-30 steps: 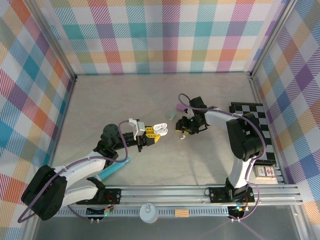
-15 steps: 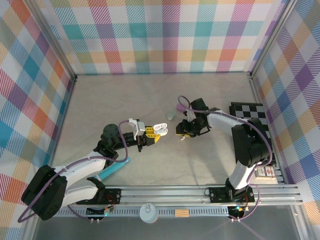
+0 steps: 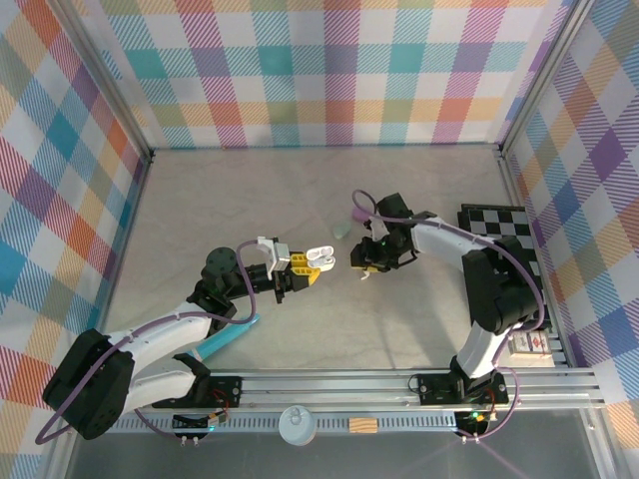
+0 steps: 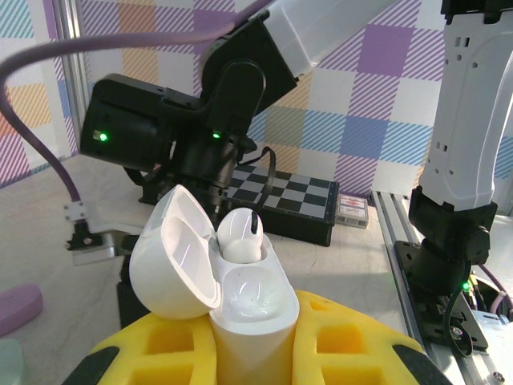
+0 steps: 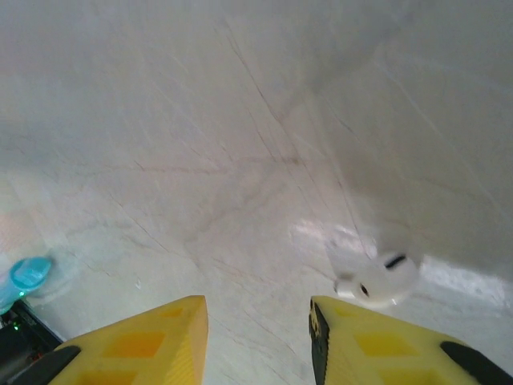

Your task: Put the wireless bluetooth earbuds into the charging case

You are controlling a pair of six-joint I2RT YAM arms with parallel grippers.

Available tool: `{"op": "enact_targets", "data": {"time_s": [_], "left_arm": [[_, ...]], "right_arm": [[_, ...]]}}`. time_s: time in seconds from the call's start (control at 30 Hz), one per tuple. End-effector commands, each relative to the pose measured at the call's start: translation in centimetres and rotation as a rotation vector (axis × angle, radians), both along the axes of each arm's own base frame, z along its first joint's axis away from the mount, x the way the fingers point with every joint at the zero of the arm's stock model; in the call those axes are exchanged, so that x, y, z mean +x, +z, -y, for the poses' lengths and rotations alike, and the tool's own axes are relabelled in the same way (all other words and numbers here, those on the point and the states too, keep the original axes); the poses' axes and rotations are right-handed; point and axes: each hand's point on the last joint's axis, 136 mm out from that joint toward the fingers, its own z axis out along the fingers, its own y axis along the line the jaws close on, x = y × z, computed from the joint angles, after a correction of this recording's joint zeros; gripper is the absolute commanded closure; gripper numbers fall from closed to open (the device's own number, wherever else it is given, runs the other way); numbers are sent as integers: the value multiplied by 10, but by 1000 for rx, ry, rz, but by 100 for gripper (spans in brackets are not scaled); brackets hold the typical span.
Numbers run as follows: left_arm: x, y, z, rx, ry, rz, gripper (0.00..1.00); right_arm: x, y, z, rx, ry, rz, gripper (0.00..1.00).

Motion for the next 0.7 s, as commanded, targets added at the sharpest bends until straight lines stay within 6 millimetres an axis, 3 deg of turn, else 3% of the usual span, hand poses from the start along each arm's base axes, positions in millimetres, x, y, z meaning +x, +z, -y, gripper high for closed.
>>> {"op": "enact_targets", "data": {"time_s": [0.0,0.17,0.67], "left_arm": [[-4,6,-1,-5,-15,39,100],[-5,5,-3,8,-6,44,100],[-5,5,-2,10,-14,41,100]], "right_arm": [[6,-7,-4,-23,-16,-24,62],[1,-17,2,-62,-23,-58,63],[-24,-20,20,-110,-29,-88,63]]}}
